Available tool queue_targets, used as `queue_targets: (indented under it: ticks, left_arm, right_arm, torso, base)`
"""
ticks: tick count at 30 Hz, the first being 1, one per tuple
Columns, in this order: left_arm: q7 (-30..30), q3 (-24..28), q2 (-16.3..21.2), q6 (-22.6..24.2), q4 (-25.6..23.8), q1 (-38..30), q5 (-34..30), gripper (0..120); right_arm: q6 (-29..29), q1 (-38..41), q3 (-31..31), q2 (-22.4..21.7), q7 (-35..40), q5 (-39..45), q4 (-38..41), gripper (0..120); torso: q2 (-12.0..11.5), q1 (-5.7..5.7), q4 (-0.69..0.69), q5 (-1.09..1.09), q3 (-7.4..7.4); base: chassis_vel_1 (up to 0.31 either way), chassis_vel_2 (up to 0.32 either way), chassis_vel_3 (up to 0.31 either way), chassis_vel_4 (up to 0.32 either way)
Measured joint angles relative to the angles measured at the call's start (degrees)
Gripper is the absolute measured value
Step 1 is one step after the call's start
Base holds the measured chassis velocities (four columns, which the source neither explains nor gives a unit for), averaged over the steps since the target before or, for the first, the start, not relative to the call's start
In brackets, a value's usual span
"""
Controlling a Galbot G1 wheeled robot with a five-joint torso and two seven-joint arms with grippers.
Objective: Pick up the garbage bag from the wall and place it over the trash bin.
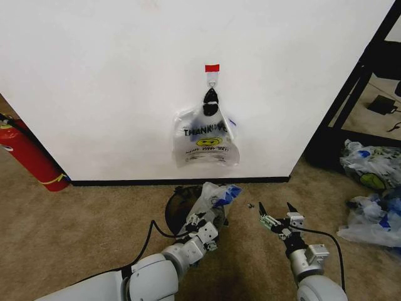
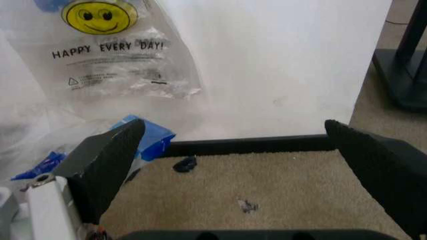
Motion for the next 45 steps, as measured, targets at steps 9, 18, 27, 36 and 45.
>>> queue_targets:
  ticks: [9, 18, 27, 36, 45]
  left_arm:
    - [0.8, 0.3, -0.2, -0.1, 1.5, 0.7, 2.4, 54]
    - [-0.2, 0.2, -0.8, -0.2, 2.8, 0.6, 2.1, 21]
    - [-2.0, -1.9, -1.4, -0.2, 2.9, 1.5, -0.7, 0]
    - [-2.9, -5.0, -0.9, -0.2, 1.8, 3.2, -2.3, 0]
    - [-3.0, -5.6, -0.9, -0.2, 1.5, 4.5, -2.4, 0]
  right_arm:
    - [-0.1, 0.2, -0.5, 0.0, 0.0, 0.5, 0.4, 100]
    - [-0.5, -0.6, -1.7, 0.0, 0.0, -0.1, 0.9, 100]
    - [-3.6, -1.1, -5.5, 0.2, 0.7, 0.5, 1.5, 100]
    - [-11.0, 4.5, -13.1, -0.6, 1.5, 8.7, 1.3, 100]
    - [-14.3, 7.8, -17.3, 0.7, 2.9, 9.2, -0.5, 100]
  torso:
    - [0.0, 0.00, 0.01, 0.00, 0.00]
    - [0.0, 0.00, 0.01, 0.00, 0.00]
    - [0.0, 0.00, 0.02, -0.01, 0.00]
    - [0.0, 0.00, 0.02, -0.01, 0.00]
    - [0.0, 0.00, 0.02, -0.01, 0.00]
  base:
    - [0.000, 0.000, 0.000, 0.000]
    - [0.000, 0.000, 0.000, 0.000]
    - [0.000, 0.000, 0.000, 0.000]
    - [0.000, 0.000, 0.000, 0.000]
    - [0.000, 0.000, 0.000, 0.000]
